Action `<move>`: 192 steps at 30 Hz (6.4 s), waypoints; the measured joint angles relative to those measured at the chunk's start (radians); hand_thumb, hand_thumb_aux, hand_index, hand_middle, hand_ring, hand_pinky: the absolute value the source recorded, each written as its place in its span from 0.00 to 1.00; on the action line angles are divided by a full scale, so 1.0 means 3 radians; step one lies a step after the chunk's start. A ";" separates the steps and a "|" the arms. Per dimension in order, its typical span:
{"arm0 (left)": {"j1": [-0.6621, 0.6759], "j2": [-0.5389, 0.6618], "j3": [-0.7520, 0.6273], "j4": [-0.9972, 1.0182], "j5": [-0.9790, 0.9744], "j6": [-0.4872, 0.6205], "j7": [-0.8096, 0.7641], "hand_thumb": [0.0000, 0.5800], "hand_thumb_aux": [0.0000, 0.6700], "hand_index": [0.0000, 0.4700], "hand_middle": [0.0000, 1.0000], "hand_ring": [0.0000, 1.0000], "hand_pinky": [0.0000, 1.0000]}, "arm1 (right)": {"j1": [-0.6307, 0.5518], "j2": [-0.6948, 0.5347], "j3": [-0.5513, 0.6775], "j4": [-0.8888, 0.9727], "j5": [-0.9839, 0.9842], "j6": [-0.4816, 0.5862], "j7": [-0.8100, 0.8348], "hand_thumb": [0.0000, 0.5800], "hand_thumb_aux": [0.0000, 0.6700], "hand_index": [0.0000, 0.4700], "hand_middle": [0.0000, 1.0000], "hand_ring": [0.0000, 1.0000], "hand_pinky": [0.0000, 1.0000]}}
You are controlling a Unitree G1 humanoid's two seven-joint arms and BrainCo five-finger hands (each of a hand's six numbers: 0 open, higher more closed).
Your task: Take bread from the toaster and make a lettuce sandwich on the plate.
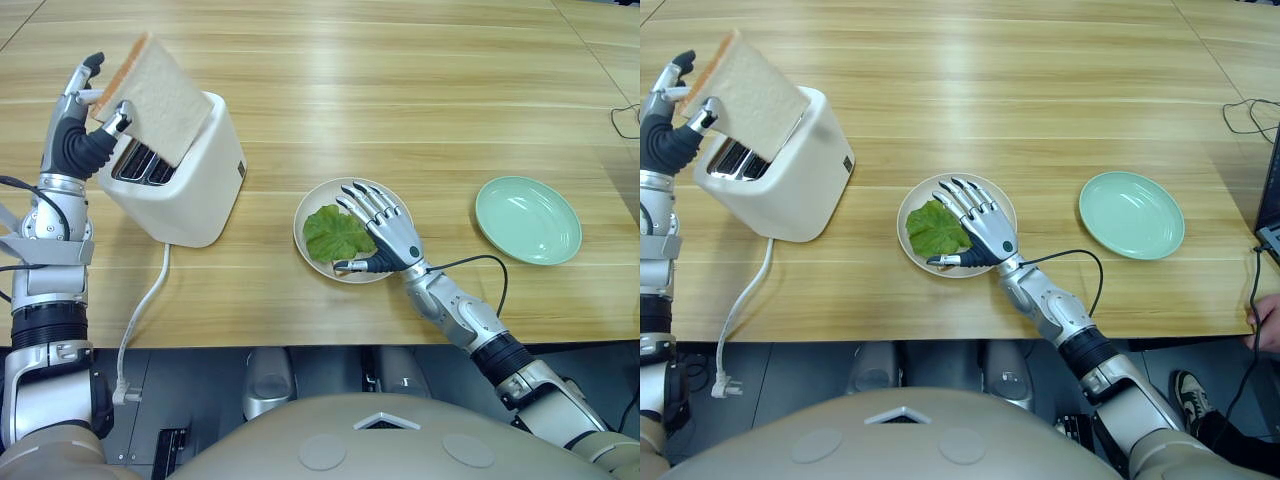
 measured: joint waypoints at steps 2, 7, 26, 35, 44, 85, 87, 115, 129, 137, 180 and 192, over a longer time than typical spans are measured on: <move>-0.0020 -0.0009 0.0002 0.0000 -0.0001 -0.0007 0.0002 1.00 1.00 0.98 1.00 1.00 1.00 | 0.0000 -0.0015 -0.0005 0.0000 0.0020 -0.0011 0.0000 0.00 0.00 0.00 0.00 0.00 0.00; -0.0128 -0.0044 0.0071 -0.0002 -0.0022 -0.0052 0.0043 1.00 1.00 0.98 1.00 1.00 1.00 | 0.0000 -0.0021 -0.0017 0.0000 0.0037 -0.0036 0.0000 0.00 0.00 0.00 0.00 0.00 0.00; -0.0513 -0.0774 -0.0780 -0.0069 -0.0723 0.0080 -0.1444 1.00 1.00 0.98 1.00 1.00 1.00 | 0.0075 -0.0513 -0.1132 -0.0277 0.0858 -0.0217 0.0121 0.00 0.00 0.00 0.00 0.00 0.00; -0.0681 -0.1029 -0.1282 0.0448 -0.0652 0.0016 -0.2123 1.00 1.00 0.98 1.00 1.00 1.00 | 0.0224 -0.0643 -0.1691 -0.0471 0.1409 -0.0405 0.0424 0.00 0.00 0.00 0.00 0.00 0.00; -0.0915 -0.1251 -0.1416 0.0966 -0.0648 -0.0015 -0.2546 1.00 1.00 0.98 1.00 1.00 1.00 | 0.0323 -0.0601 -0.1796 -0.0552 0.1671 -0.0629 0.0850 0.00 0.00 0.00 0.00 0.00 0.00; -0.1240 -0.1816 -0.1617 0.2596 0.0172 -0.0333 -0.1714 1.00 1.00 0.98 1.00 1.00 1.00 | 0.0602 -0.0488 -0.0675 -0.0416 0.1310 -0.0760 0.2508 0.00 0.00 0.00 0.00 0.00 0.00; -0.1246 -0.1825 -0.1622 0.2623 0.0198 -0.0338 -0.1690 1.00 0.94 0.92 1.00 1.00 1.00 | 0.0579 -0.0509 -0.0648 -0.0388 0.1296 -0.0759 0.2509 0.00 0.00 0.00 0.00 0.00 0.00; -0.1916 -0.1621 -0.1625 0.2812 0.0794 -0.0511 0.0550 0.00 0.00 0.00 0.00 0.00 0.00 | 0.0552 -0.0596 -0.0582 -0.0314 0.1358 -0.0716 0.2576 0.00 0.00 0.00 0.00 0.00 0.00; -0.0675 -0.1498 -0.1388 0.0751 -0.1249 -0.1191 -0.1595 1.00 1.00 0.98 1.00 1.00 1.00 | 0.0807 -0.0369 -0.1259 -0.1334 0.3026 -0.1129 0.2501 0.34 0.19 0.18 0.00 0.00 0.00; 0.0313 -0.0701 -0.2172 -0.0394 -0.1628 -0.0874 -0.3210 1.00 1.00 0.98 1.00 1.00 1.00 | 0.1148 -0.0684 -0.0913 -0.1392 0.3246 -0.1144 0.3295 1.00 1.00 0.98 1.00 1.00 1.00; -0.1009 -0.1199 -0.1838 0.2393 0.1029 -0.1190 0.0718 0.00 0.00 0.00 0.11 0.11 0.11 | -0.0434 0.0055 -0.0596 0.1230 0.1030 -0.0873 0.1040 0.89 0.67 0.65 0.00 0.00 0.00; -0.0624 -0.1515 -0.1316 0.1669 -0.0777 -0.1929 -0.0572 0.00 0.00 0.00 0.00 0.00 0.00 | -0.0326 0.0077 -0.1080 0.0682 0.1241 -0.1237 0.0310 0.00 0.00 0.00 0.00 0.00 0.00</move>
